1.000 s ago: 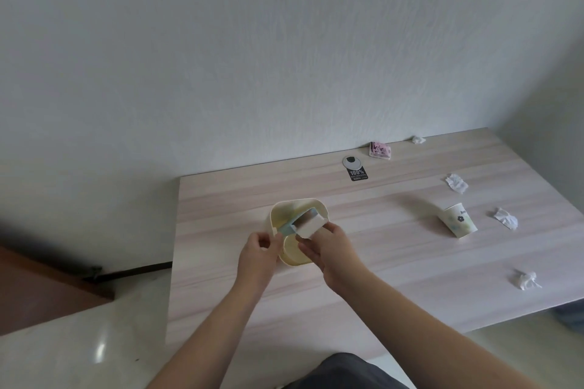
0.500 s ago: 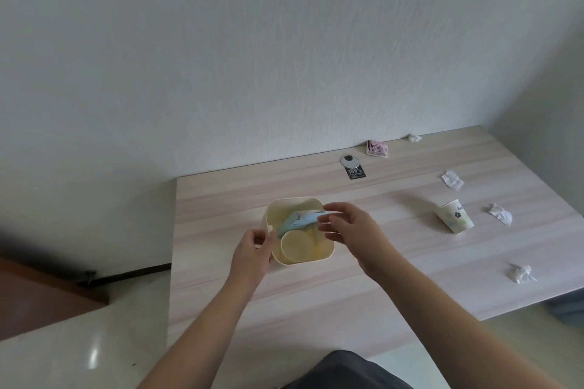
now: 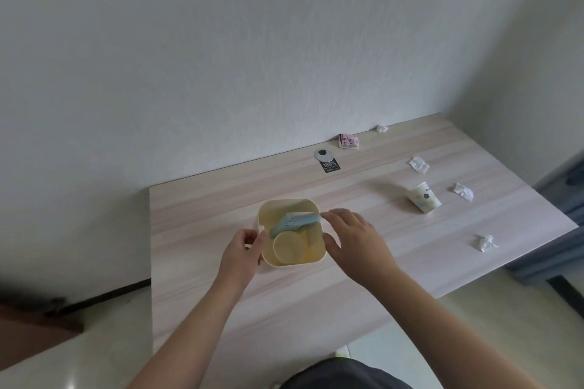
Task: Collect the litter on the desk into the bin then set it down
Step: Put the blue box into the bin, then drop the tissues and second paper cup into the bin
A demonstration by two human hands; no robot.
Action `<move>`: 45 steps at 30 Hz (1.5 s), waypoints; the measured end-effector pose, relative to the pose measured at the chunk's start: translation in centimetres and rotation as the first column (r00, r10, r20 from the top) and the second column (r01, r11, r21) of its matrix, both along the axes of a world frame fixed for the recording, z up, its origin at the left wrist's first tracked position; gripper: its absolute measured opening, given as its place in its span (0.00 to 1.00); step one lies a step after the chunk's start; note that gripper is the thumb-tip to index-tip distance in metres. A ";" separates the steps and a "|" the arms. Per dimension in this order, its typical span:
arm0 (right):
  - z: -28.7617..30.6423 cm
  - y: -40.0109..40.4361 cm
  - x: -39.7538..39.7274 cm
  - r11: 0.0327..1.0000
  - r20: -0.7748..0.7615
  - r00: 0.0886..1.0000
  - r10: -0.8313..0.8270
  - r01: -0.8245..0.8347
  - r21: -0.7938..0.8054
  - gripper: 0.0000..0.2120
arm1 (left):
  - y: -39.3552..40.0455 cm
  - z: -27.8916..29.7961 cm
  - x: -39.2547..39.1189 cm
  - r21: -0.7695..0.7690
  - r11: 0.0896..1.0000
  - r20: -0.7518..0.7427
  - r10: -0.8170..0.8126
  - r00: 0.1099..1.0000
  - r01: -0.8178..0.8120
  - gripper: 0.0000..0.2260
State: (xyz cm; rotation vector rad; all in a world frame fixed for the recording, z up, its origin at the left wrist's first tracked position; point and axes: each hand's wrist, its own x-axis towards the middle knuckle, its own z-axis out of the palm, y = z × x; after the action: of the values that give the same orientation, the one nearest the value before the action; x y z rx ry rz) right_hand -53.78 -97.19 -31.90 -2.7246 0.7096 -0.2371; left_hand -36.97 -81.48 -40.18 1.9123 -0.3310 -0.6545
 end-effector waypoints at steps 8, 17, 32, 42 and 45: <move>-0.4 -0.7 -5.8 0.960 -0.134 0.972 -0.193 0.159 -0.229 0.23 | -3.3 0.2 -2.3 -0.029 0.992 -0.025 -0.126 0.992 0.125 0.11; -0.6 -3.1 -12.3 0.915 -0.125 0.921 -0.370 0.336 -0.225 0.24 | -7.8 1.1 -6.9 0.015 0.965 0.008 -0.263 0.965 0.263 0.12; -2.2 -10.6 -29.6 0.805 -0.140 0.793 -0.593 0.579 -0.127 0.25 | -18.3 0.5 -20.6 0.037 0.913 -0.063 -0.403 0.913 0.406 0.14; -3.2 -14.6 -35.3 0.808 -0.130 0.798 -0.588 0.585 -0.066 0.25 | -22.3 -0.2 -26.3 -0.016 0.956 -0.312 -0.282 0.907 0.292 0.12; -3.5 -15.5 -35.8 0.810 -0.128 0.801 -0.585 0.584 -0.056 0.25 | -22.8 -0.5 -26.8 0.002 0.958 -0.324 -0.270 0.907 0.286 0.13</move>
State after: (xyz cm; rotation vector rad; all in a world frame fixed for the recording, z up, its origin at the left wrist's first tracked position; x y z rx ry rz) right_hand -89.54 -112.71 -35.44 -2.4651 1.5932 -0.1851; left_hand -63.74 -104.31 -40.69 1.7818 -0.3845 -1.1592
